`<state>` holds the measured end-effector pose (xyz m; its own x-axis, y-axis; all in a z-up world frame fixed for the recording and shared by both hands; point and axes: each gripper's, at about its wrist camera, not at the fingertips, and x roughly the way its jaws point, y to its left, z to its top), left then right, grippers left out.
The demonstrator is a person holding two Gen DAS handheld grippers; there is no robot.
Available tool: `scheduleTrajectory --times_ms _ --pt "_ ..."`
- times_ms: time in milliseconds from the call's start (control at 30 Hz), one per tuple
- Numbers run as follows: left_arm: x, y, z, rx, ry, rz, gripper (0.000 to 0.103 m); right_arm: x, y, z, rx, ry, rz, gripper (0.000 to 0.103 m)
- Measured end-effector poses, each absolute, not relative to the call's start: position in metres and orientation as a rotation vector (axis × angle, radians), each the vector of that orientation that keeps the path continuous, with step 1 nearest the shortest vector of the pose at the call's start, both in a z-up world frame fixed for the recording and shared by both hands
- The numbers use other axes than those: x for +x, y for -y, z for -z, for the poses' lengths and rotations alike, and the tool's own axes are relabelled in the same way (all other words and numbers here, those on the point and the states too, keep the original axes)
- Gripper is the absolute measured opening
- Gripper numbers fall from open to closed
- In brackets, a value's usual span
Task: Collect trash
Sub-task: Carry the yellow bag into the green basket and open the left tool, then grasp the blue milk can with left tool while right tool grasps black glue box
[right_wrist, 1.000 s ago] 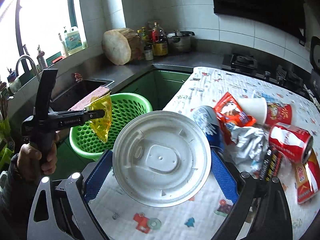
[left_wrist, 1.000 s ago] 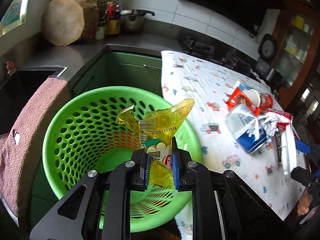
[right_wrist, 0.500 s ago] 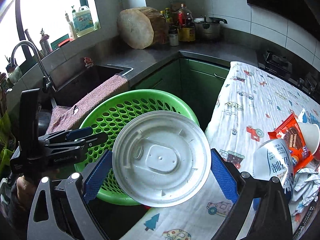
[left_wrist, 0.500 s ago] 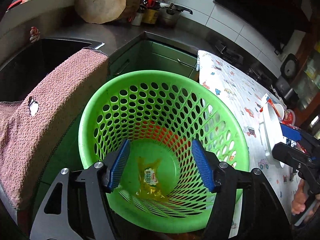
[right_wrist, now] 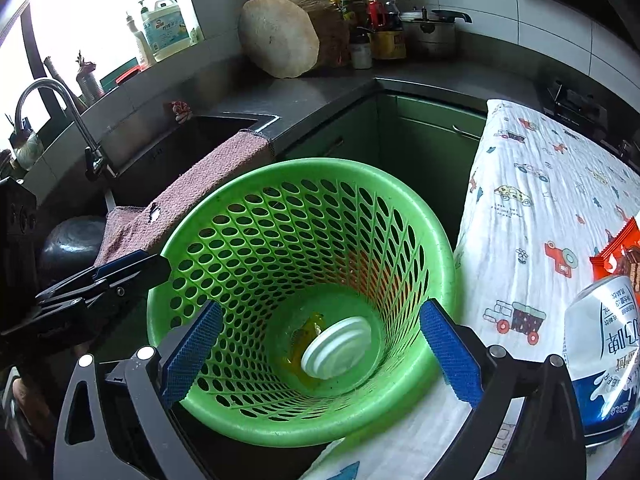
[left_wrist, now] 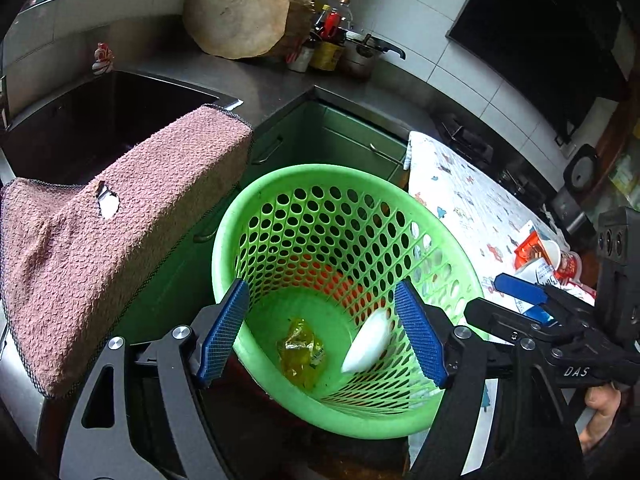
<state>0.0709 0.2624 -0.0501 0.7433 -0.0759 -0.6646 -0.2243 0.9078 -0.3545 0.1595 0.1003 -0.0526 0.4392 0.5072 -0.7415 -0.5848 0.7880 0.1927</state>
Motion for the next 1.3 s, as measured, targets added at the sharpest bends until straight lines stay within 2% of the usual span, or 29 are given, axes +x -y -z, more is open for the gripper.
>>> scheduleTrajectory --times_ms 333,400,700,1033,1300 --pt "0.074 -0.242 0.04 -0.414 -0.723 -0.056 0.076 0.137 -0.049 0.033 -0.098 -0.821 -0.611 0.096" --pt "0.076 -0.234 0.039 -0.409 -0.725 -0.047 0.08 0.13 -0.03 0.027 -0.093 -0.798 -0.578 0.096" --pt "0.087 -0.193 0.031 -0.365 -0.733 0.02 0.082 0.104 0.075 0.015 -0.052 -0.755 -0.387 0.096" --pt "0.107 -0.137 0.022 -0.333 -0.754 0.127 0.083 0.088 0.183 0.029 0.08 -0.783 -0.182 0.096" --pt "0.124 -0.09 0.013 -0.303 -0.775 0.211 0.085 0.102 0.216 0.057 0.227 -0.857 -0.161 0.095"
